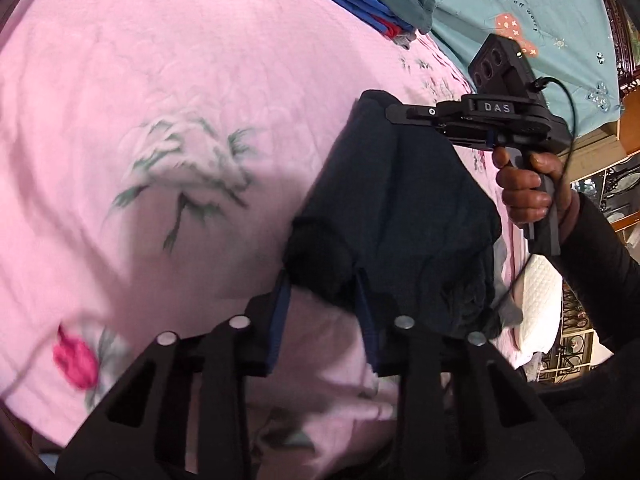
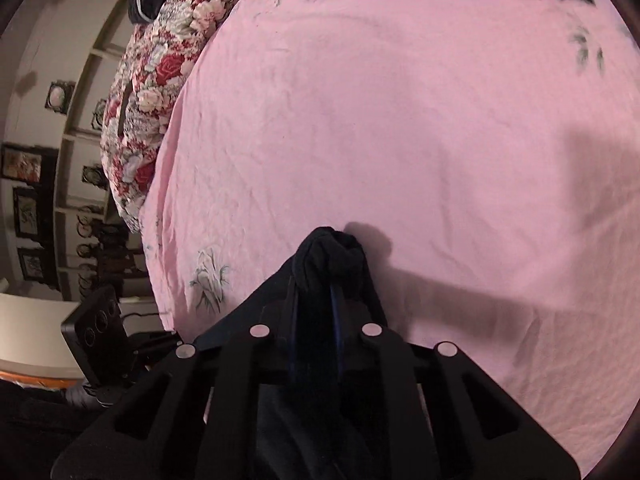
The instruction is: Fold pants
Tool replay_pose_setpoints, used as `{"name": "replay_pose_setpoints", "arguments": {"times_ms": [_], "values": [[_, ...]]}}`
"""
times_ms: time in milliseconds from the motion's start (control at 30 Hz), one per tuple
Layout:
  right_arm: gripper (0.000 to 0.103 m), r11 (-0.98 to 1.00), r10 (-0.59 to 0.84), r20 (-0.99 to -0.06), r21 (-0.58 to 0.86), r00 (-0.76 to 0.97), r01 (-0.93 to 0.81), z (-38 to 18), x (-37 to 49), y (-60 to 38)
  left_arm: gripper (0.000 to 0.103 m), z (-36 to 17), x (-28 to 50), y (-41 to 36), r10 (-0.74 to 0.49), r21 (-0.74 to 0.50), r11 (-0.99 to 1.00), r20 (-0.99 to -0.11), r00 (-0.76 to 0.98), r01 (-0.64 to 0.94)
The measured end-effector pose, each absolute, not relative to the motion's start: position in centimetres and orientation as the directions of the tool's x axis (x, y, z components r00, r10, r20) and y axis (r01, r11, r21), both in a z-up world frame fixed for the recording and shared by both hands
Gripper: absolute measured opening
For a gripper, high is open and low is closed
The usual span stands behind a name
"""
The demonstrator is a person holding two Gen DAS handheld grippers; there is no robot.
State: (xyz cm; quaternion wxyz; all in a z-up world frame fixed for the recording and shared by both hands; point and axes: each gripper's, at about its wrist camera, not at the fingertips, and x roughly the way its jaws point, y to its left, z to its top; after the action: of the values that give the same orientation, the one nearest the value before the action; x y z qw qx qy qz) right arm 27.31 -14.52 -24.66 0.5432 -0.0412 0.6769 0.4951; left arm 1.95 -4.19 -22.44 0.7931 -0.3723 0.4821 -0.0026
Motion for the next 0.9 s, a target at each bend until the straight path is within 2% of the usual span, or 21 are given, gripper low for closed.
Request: {"name": "replay_pose_setpoints", "arguments": {"times_ms": [33,100,200,267,300,333,367,400,433,500,567,633,700,833,900], "values": [[0.013,0.511,0.49,-0.772,0.63,-0.404,-0.585,-24.8,27.4,-14.6,0.013,-22.4,1.3,-4.2,-0.343,-0.562,0.737,-0.789,0.509,-0.374],[0.014,0.5,0.498,-0.769,0.633,-0.402,-0.592,-24.7,27.4,-14.7,0.013,-21.9,-0.1,-3.3,-0.318,-0.551,0.723,-0.8,0.508,-0.416],[0.014,0.481,0.496,-0.777,0.618,-0.388,-0.623,-24.1,27.0,-14.5,0.016,-20.4,-0.3,-1.3,-0.315,-0.608,0.667,-0.754,0.576,-0.431],[0.015,0.48,0.493,-0.782,0.61,-0.381,-0.63,-24.1,26.8,-14.2,0.024,-19.7,1.4,-0.8,-0.316,-0.635,0.656,-0.722,0.616,-0.408],[0.015,0.483,0.494,-0.784,0.608,-0.376,-0.631,-24.1,26.7,-14.2,0.025,-19.7,2.6,-0.9,-0.316,-0.634,0.66,-0.721,0.616,-0.403],[0.015,0.489,0.497,-0.783,0.608,-0.373,-0.626,-24.1,26.7,-14.3,0.025,-19.8,3.5,-1.3,-0.313,-0.615,0.677,-0.737,0.599,-0.403],[0.016,0.494,0.5,-0.783,0.608,-0.369,-0.621,-24.1,26.7,-14.3,0.026,-20.5,4.3,-2.1,-0.296,-0.552,0.726,-0.789,0.538,-0.409],[0.017,0.496,0.504,-0.783,0.609,-0.366,-0.619,-24.1,26.7,-14.4,0.036,-21.2,4.4,-2.9,-0.269,-0.496,0.768,-0.824,0.498,-0.406],[0.017,0.497,0.506,-0.784,0.606,-0.359,-0.621,-24.1,26.7,-14.5,0.04,-21.4,4.1,-3.4,-0.247,-0.463,0.793,-0.839,0.485,-0.396],[0.032,0.519,0.502,-0.804,0.575,-0.319,-0.633,-23.4,26.4,-15.0,0.044,-21.0,3.8,-3.3,-0.246,-0.457,0.791,-0.847,0.472,-0.408],[0.041,0.539,0.503,-0.819,0.547,-0.275,-0.641,-22.0,26.2,-15.7,0.046,-19.8,4.1,-2.9,-0.229,-0.439,0.796,-0.855,0.464,-0.416],[0.044,0.562,0.525,-0.835,0.486,-0.165,-0.67,-19.0,25.3,-17.3,0.049,-18.2,4.8,-3.1,-0.179,-0.383,0.837,-0.867,0.464,-0.392],[0.045,0.542,0.581,-0.809,0.468,-0.091,-0.699,-15.8,23.5,-19.0,0.061,-16.3,5.7,-3.7,-0.154,-0.347,0.873,-0.862,0.483,-0.342],[0.045,0.48,0.672,-0.736,0.518,-0.082,-0.708,-12.6,18.6,-22.6,0.065,-14.5,7.6,-4.8,-0.156,-0.316,0.917,-0.844,0.514,-0.241],[0.051,0.481,0.682,-0.723,0.558,-0.111,-0.676,-13.5,16.6,-24.2,0.068,-14.3,8.7,-5.6,-0.162,-0.297,0.934,-0.848,0.505,-0.2]]}}
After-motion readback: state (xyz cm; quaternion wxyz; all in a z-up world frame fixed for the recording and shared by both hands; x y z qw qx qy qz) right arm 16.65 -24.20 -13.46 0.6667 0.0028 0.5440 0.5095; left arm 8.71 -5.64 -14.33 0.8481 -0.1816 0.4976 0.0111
